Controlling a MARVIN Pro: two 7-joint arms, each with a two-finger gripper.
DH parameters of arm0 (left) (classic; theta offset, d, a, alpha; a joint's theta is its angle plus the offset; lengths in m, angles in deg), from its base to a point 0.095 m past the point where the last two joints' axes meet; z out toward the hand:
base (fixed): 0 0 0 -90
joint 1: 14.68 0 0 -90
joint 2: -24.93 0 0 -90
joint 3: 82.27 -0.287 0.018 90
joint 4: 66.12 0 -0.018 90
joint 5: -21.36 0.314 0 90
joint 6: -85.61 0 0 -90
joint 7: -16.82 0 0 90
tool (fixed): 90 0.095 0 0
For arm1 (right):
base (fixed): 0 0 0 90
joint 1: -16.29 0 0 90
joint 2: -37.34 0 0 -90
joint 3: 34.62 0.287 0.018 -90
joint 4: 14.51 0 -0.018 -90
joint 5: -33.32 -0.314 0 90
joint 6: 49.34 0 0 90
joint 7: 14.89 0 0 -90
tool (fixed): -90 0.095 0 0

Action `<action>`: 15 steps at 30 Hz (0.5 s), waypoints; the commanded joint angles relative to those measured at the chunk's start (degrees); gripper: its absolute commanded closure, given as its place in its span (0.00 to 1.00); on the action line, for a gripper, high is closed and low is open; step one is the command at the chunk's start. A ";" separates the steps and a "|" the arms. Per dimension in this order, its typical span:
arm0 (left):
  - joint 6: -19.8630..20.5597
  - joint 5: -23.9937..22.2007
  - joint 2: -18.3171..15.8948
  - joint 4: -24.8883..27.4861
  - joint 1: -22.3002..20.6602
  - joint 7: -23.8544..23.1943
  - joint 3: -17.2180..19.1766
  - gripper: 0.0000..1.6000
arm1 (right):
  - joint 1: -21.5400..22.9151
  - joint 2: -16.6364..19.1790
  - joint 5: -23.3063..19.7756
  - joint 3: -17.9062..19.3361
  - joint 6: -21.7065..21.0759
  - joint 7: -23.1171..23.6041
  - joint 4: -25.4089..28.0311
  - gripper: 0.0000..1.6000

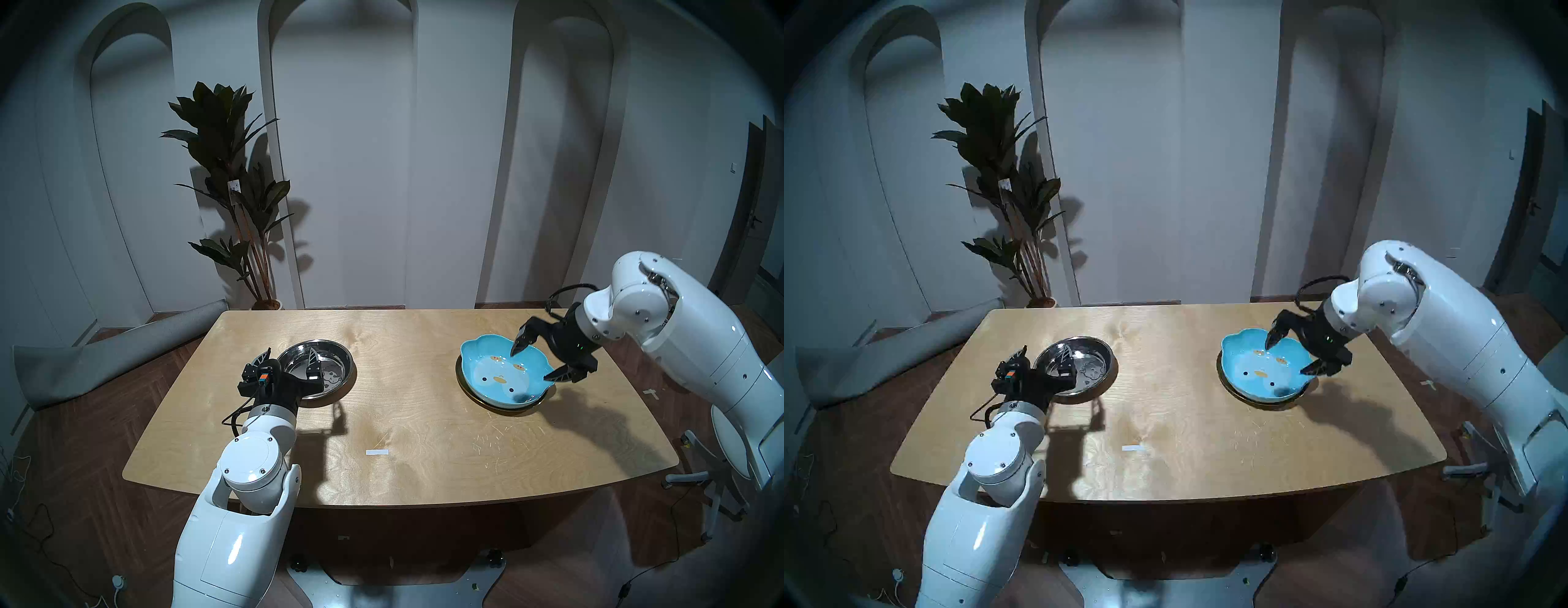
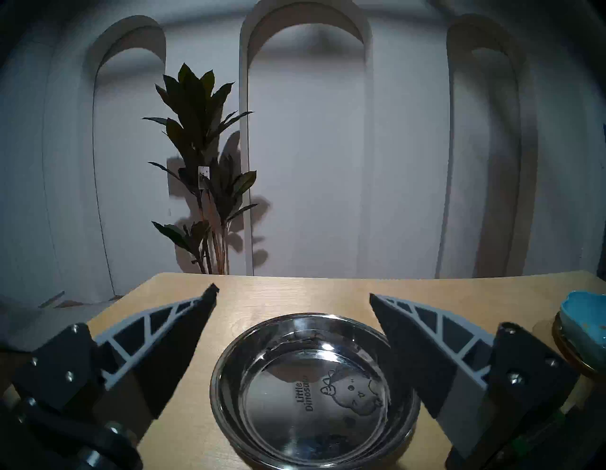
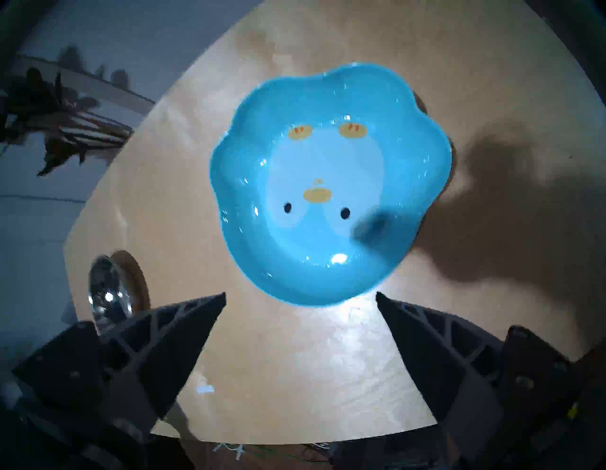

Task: Stack the plates into one stack

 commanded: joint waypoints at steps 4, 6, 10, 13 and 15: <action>-1.62 0.94 0.19 1.97 0.12 0.11 -1.23 0.00 | -2.31 3.36 10.38 -1.00 1.25 2.79 2.03 0.00; -1.80 1.04 0.19 2.26 0.25 0.09 -1.49 0.00 | -0.50 4.02 12.47 0.52 1.55 3.64 2.36 0.00; -1.99 1.22 0.12 2.59 0.52 0.18 -1.73 0.00 | 2.46 4.59 16.04 4.38 1.63 4.87 4.31 0.00; -2.11 1.37 -0.07 2.73 0.80 0.41 -1.42 0.00 | 4.15 4.82 18.73 6.54 1.62 5.75 5.49 0.00; -2.32 1.50 -0.21 2.84 1.14 0.65 -1.08 0.00 | 5.77 4.94 21.41 6.95 1.36 6.50 5.97 0.00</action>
